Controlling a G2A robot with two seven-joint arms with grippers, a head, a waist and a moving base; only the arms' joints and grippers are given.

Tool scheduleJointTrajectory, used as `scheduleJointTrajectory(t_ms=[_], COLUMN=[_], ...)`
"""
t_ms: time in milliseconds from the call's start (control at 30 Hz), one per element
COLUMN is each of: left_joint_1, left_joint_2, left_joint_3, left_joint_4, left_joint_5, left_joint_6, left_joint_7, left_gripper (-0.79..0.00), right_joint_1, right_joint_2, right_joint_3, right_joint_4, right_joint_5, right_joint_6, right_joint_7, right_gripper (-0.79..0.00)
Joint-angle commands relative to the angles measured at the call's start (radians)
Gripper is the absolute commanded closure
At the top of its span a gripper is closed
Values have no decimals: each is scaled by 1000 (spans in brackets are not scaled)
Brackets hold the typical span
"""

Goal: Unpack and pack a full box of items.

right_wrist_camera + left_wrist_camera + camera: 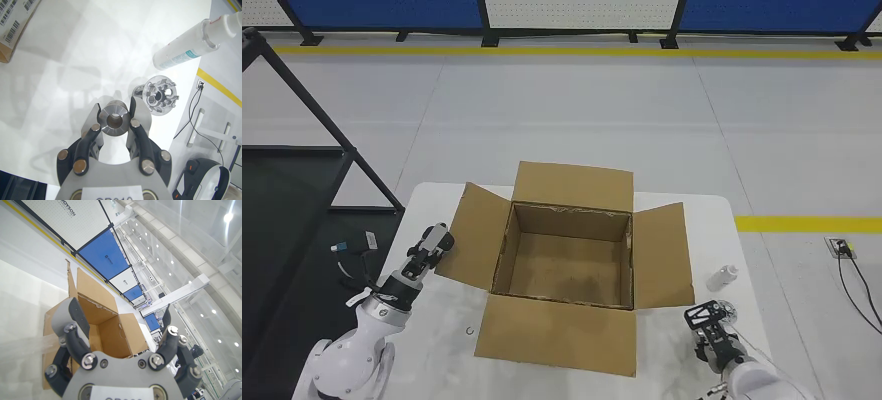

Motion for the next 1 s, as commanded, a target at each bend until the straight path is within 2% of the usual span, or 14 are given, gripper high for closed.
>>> scheduleJointTrajectory(t_ms=[0,367,433,500,533,700,967], left_joint_1=[0,0,0,0,0,0,0], left_joint_2=[0,0,0,0,0,0,0], left_joint_3=[0,0,0,0,0,0,0], left_joint_4=[0,0,0,0,0,0,0], left_joint_5=[0,0,0,0,0,0,0], left_joint_6=[0,0,0,0,0,0,0], left_joint_7=[0,0,0,0,0,0,0], left_gripper=[-785,-785,-785,-785,-785,-785,-785], right_joint_1=[8,27,28,31,33,41,28], right_joint_2=[1,7,8,9,9,12,16], right_joint_3=[1,13,13,12,12,10,9], right_joint_4=[12,58,60,62,64,67,37], right_joint_5=[10,66,70,75,78,92,97], right_joint_6=[-1,-18,-18,-16,-17,-13,-1], right_joint_7=[2,-6,-6,-4,-3,8,6], right_gripper=[0,0,-46,-200,-302,-369,-382])
